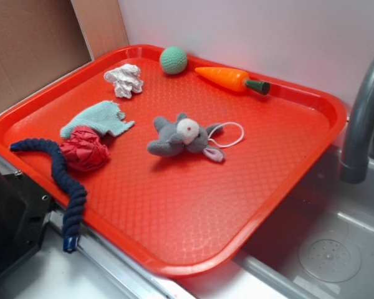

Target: Grab the white paper.

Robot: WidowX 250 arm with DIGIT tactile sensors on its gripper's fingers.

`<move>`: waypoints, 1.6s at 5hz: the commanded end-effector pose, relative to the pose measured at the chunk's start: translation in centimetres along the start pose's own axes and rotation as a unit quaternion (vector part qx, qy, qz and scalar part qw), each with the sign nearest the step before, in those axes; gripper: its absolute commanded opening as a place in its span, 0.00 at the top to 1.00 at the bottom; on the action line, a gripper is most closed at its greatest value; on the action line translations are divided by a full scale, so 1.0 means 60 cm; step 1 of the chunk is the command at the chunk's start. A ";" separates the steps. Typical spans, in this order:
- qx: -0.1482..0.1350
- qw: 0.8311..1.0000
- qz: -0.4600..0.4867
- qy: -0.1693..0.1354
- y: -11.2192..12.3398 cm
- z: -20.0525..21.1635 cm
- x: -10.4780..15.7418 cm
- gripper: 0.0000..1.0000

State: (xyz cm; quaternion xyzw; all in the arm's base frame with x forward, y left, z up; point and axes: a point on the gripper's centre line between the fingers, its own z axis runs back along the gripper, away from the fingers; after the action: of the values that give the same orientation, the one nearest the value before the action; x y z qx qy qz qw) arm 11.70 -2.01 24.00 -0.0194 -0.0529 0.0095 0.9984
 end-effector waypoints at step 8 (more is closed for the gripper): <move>0.120 0.987 0.036 -0.100 0.200 -0.289 0.212 0.00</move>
State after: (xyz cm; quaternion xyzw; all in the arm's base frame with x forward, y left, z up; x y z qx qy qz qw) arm 24.69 9.26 5.90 0.0903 -0.1204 0.0629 0.9866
